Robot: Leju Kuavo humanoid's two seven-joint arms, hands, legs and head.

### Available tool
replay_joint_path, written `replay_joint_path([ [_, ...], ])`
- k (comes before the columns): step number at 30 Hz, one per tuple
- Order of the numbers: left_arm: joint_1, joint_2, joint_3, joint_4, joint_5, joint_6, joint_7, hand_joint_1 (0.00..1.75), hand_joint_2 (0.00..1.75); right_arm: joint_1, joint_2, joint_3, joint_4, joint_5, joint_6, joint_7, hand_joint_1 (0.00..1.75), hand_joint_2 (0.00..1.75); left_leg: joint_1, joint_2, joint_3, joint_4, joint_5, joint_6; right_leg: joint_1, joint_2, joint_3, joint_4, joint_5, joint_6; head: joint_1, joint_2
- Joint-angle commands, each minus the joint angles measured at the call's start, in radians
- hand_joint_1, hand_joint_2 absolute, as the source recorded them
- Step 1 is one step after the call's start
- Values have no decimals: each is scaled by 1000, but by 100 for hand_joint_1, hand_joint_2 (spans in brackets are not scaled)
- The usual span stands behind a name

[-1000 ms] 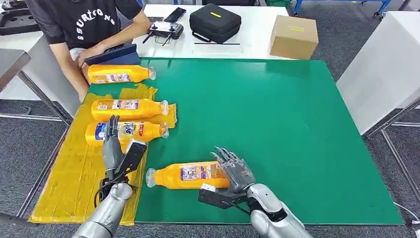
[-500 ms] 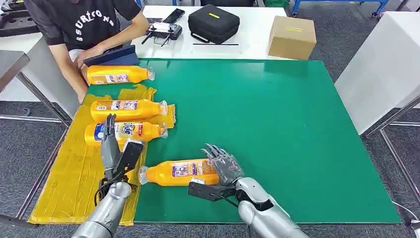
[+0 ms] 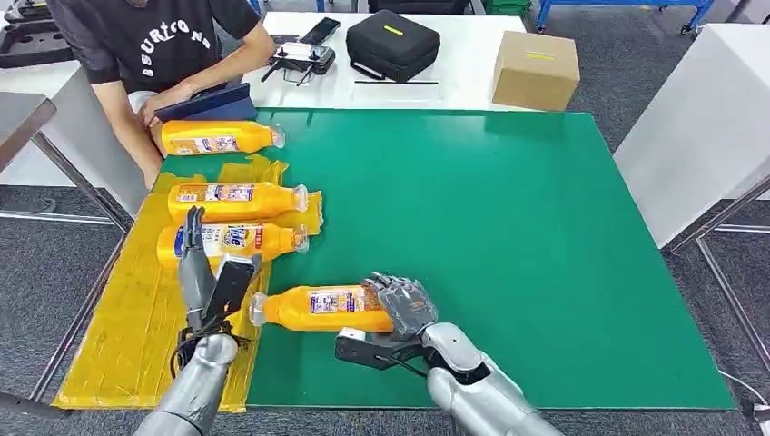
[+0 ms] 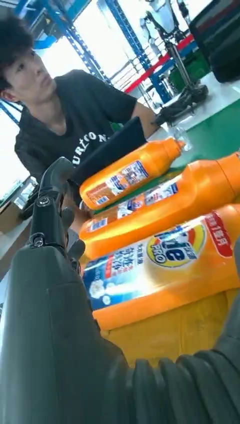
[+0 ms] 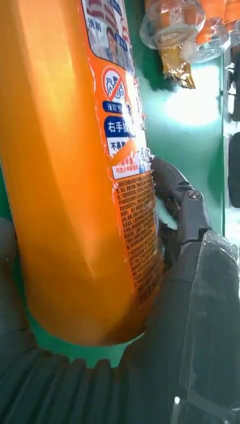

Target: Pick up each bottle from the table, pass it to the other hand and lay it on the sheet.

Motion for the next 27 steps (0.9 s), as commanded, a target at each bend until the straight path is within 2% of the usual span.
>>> replay_joint_path([
  [1,4,32,-20,-28,10,-9,8,0,175,-9,-1,35,86,16,-4,13,171,175,2,1,4,-1,-2,-5,2,0,4,-2,-1,-3,0,0],
  [12,16,32,-19,-50,11,-24,16,0,175,71,-45,-26,-93,64,-48,38,175,175,2,-3,4,-1,-1,-5,2,-3,5,-2,-2,-3,0,0],
  [15,16,32,-19,-50,11,-24,16,0,175,71,-45,-26,-93,64,-48,38,175,175,2,-3,3,0,-2,-4,1,-2,4,-1,-2,-3,0,0],
  [16,19,35,-14,-58,17,-22,14,0,175,94,-41,-63,-159,10,-97,-37,175,175,1,-3,2,0,-1,-3,1,-1,3,-1,-1,-2,0,0],
  [17,20,37,-12,-62,18,-21,13,0,175,96,-40,-75,-182,-13,-107,-60,175,175,2,-2,3,0,-2,-5,2,-2,4,-1,-2,-3,0,0],
  [21,22,38,-10,-68,19,-25,13,0,175,99,-45,-79,-211,-18,-94,-56,175,175,1,-2,0,1,-2,-4,1,0,2,0,-2,-3,0,0],
  [23,22,37,-10,-71,8,-10,12,0,175,114,-41,-112,-266,-37,-176,-88,175,175,1,-2,-1,1,-2,-4,1,0,1,0,-2,-3,0,0],
  [27,19,30,-38,-89,-9,-13,3,0,175,140,-26,-181,-357,-199,-264,-190,175,175,1,-3,-1,2,-3,-5,1,-2,0,1,-3,-3,0,0],
])
